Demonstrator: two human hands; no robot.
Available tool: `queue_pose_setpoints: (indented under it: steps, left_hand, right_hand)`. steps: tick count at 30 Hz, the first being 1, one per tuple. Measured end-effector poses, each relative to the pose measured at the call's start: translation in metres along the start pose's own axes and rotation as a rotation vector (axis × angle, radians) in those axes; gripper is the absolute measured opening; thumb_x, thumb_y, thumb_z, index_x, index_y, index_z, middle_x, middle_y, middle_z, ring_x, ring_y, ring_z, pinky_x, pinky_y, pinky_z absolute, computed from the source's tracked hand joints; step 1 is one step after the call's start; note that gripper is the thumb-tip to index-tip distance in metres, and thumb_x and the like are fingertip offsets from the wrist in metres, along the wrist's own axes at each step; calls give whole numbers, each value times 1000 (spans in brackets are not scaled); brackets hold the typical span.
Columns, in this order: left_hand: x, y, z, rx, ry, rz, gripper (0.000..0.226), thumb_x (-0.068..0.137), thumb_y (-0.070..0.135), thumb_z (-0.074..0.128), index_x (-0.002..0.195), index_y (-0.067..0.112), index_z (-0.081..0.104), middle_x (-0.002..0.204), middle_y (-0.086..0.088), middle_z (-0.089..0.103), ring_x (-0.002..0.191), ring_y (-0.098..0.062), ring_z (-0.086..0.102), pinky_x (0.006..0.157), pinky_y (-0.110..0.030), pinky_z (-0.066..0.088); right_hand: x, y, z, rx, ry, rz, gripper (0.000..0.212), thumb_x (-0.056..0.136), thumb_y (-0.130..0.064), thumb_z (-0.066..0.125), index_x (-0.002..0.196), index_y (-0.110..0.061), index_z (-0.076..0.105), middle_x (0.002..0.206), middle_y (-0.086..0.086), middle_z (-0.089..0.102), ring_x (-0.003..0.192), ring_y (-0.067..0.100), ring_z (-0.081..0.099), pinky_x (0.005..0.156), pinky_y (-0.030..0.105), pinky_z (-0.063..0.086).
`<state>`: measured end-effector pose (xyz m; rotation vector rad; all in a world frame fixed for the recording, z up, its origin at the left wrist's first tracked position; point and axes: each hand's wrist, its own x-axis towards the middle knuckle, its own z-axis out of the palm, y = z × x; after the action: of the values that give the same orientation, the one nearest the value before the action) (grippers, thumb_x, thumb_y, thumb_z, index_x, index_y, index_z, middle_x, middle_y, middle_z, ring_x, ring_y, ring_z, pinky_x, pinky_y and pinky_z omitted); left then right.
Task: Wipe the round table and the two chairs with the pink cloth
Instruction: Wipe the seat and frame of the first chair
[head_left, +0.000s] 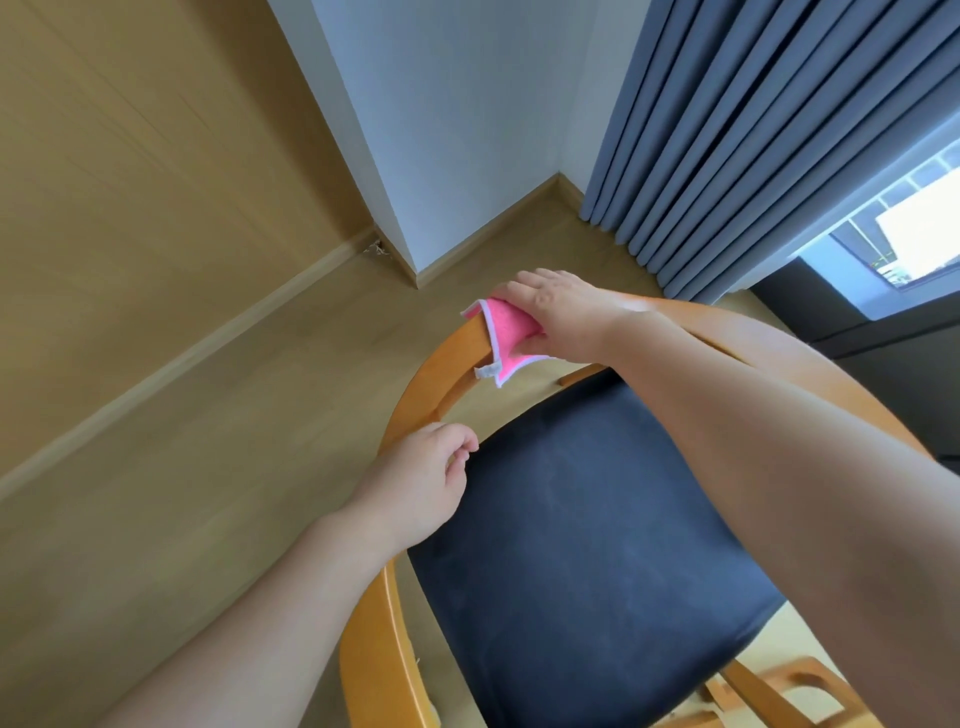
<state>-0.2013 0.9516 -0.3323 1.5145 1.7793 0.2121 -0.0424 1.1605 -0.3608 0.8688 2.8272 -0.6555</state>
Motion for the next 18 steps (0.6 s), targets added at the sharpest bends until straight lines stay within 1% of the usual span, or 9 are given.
queue_pose_setpoints:
  steps: [3,5,8,11,13,15,16,18]
  left_hand:
    - [5,4,8,-1,-12,19,21,97,19,44,111,26,58,99,18,52,85,-7,54,80,-27,53]
    - [8,5,13,7,-22,22,20,97,19,44,110,27,57,99,19,52,85,-6,54,78,-25,52]
    - [11,6,21,18,-38,17,19,96,20,44,108,29,56,96,21,51,82,-2,54,70,-17,47]
    - [16,9,29,21,-57,22,20,96,18,43,107,28,56,93,21,51,80,1,52,66,-12,41]
    - [20,15,33,22,-75,19,20,95,17,43,108,28,56,89,23,49,79,1,52,67,-14,43]
    - [24,22,37,27,-92,16,21,95,16,43,108,27,56,91,21,50,80,-2,53,74,-25,50]
    - [26,25,39,31,-94,18,22,94,15,43,108,27,56,90,21,50,79,-2,52,75,-28,50]
    - [31,31,44,43,-93,24,22,94,15,43,107,27,55,85,23,49,75,-1,51,69,-23,48]
  right_hand:
    - [-1,6,5,25,27,7,68,82,-44,70,140,-24,40,118,1,53,109,21,47,98,37,35]
    - [-6,16,8,60,53,51,71,81,-46,71,140,-23,39,121,1,53,112,22,47,98,36,35]
    - [-22,37,17,107,101,163,72,83,-47,69,142,-20,37,128,4,51,117,24,46,100,35,33]
    - [-40,56,26,95,124,295,69,86,-47,65,141,-18,36,127,5,51,118,26,47,101,36,33]
    - [-52,70,30,43,127,384,65,87,-46,62,140,-18,36,125,6,52,116,26,48,101,37,33]
    - [-64,82,33,-51,117,446,61,89,-48,59,138,-17,38,121,6,53,113,27,49,100,38,33]
    - [-70,88,33,-89,107,470,61,89,-50,58,137,-17,39,119,5,53,111,27,50,100,38,34]
    - [-81,97,35,-152,98,507,56,91,-47,57,135,-18,40,117,5,53,108,27,50,98,39,36]
